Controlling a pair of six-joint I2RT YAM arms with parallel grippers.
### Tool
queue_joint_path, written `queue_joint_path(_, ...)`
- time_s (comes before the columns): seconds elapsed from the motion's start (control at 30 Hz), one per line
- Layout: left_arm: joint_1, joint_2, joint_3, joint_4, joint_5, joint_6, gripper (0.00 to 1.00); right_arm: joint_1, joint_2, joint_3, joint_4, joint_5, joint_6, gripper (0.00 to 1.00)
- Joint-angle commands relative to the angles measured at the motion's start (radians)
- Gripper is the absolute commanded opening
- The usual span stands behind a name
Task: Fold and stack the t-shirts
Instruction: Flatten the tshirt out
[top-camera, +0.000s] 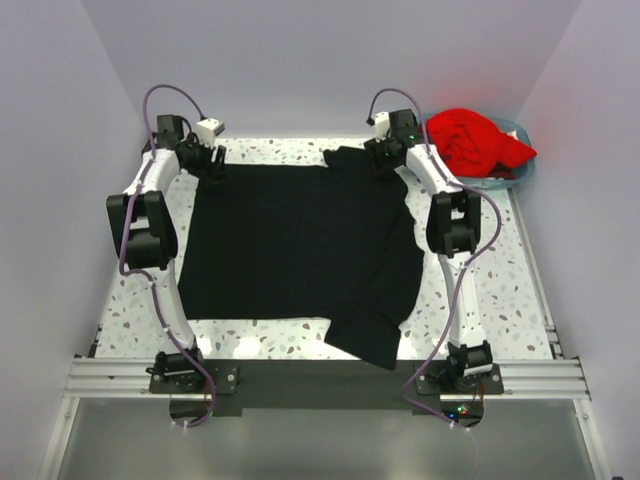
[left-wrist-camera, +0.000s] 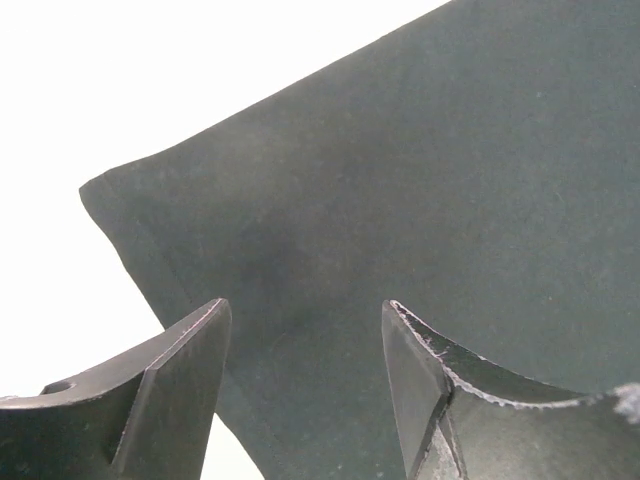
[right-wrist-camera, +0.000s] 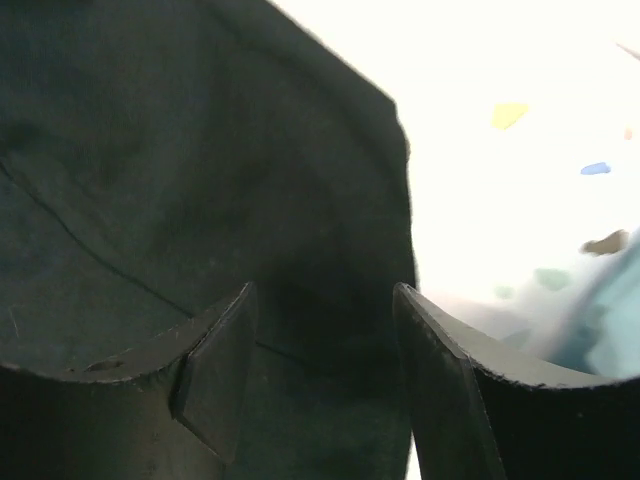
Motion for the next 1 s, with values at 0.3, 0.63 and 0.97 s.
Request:
queue_joint_path(0.3,-0.01,0.032,-0.048,0.052,-0.045,-0.053,0.65,0.001,-0.382,-0.291,-0.173,-0.117,-0.148,0.65)
queue_joint_path(0.63,-0.076,0.006,-0.062,0.091,-0.07,-0.01,0.65,-0.057,-0.437,-0.434,-0.432,-0.096,-0.145,0.43)
queue_joint_path(0.97,-0.091,0.035,-0.065,0.103,-0.107,-0.003,0.65,-0.1,-0.349,-0.445,-0.333,-0.019,-0.048,0.33)
